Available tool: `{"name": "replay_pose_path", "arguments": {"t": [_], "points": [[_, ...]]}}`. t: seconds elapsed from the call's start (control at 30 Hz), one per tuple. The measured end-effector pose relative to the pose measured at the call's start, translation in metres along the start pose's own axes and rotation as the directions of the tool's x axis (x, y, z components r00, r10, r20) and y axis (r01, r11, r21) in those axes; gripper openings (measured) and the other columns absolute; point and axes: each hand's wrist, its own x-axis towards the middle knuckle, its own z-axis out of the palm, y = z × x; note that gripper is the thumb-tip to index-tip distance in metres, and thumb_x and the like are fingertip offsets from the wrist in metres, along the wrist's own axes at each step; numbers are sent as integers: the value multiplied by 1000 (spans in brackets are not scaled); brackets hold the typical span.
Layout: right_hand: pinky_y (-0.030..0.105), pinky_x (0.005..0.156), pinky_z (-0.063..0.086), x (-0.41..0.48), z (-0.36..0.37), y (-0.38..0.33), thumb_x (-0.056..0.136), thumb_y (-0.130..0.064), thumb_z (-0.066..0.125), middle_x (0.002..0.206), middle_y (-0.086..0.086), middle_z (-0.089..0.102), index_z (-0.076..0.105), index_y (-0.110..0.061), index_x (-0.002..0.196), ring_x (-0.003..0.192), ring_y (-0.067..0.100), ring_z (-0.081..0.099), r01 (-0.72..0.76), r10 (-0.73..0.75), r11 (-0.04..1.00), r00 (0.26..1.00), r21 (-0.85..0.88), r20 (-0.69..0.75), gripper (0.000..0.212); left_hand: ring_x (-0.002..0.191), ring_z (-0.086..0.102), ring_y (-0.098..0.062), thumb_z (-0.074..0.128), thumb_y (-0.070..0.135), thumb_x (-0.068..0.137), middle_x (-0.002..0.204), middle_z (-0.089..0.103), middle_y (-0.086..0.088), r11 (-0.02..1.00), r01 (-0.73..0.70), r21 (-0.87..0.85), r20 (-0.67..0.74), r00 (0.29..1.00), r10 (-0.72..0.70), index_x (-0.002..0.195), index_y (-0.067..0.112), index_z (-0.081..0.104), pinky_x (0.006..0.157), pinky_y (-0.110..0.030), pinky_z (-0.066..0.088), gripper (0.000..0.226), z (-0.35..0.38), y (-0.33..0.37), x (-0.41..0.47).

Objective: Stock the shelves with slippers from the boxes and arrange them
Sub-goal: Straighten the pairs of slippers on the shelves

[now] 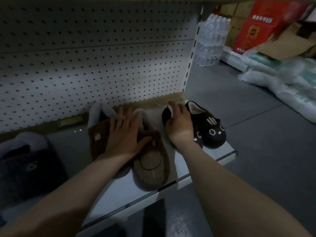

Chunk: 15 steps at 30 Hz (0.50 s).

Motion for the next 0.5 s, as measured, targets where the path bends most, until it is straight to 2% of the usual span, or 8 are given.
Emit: {"name": "replay_pose_path", "arguments": {"t": [0.07, 0.13, 0.23, 0.37, 0.5], "points": [[44, 109, 39, -9, 14, -16, 91, -15, 56, 146, 13, 42, 39, -23, 145, 134, 32, 40, 70, -70, 998, 992, 7, 102, 57, 148, 5, -34, 29, 79, 82, 160, 17, -12, 997, 79, -22, -33, 996, -80, 151, 18, 22, 118, -56, 12, 92, -2, -25, -12], [43, 103, 42, -17, 29, -25, 96, -29, 52, 141, 11, 45, 38, -29, 143, 128, 33, 44, 126, -124, 992, 968, 5, 219, 49, 149, 5, -32, 22, 81, 82, 161, 14, -11, 988, 134, -79, -45, 989, -138, 151, 17, 24, 118, -57, 11, 94, -3, -47, -23], [37, 95, 41, -24, 40, -37, 100, -51, 41, 139, 7, 44, 39, -37, 141, 122, 30, 48, 70, -79, 997, 926, 37, 369, 44, 148, 4, -34, 38, 74, 85, 162, 6, -9, 981, 172, -87, -8, 985, -173, 153, 20, 13, 115, -59, 13, 90, -2, -70, -37], [40, 106, 39, -34, 46, -48, 92, -62, 51, 152, 4, 29, 32, -35, 148, 132, 30, 42, 59, -35, 997, 902, -42, 431, 65, 147, 13, -34, 53, 69, 82, 162, 6, -7, 970, 187, -155, 126, 978, -168, 154, 24, -3, 110, -60, 29, 101, 4, -91, -40], [44, 117, 30, -45, 43, -51, 86, -54, 66, 160, 3, 14, 18, -31, 154, 144, 31, 26, 117, -55, 988, 876, -101, 479, 86, 144, 18, -36, 62, 74, 70, 160, 9, -6, 955, 206, -214, 199, 966, -164, 152, 31, 1, 109, -61, 30, 111, -2, -92, -37]]}}
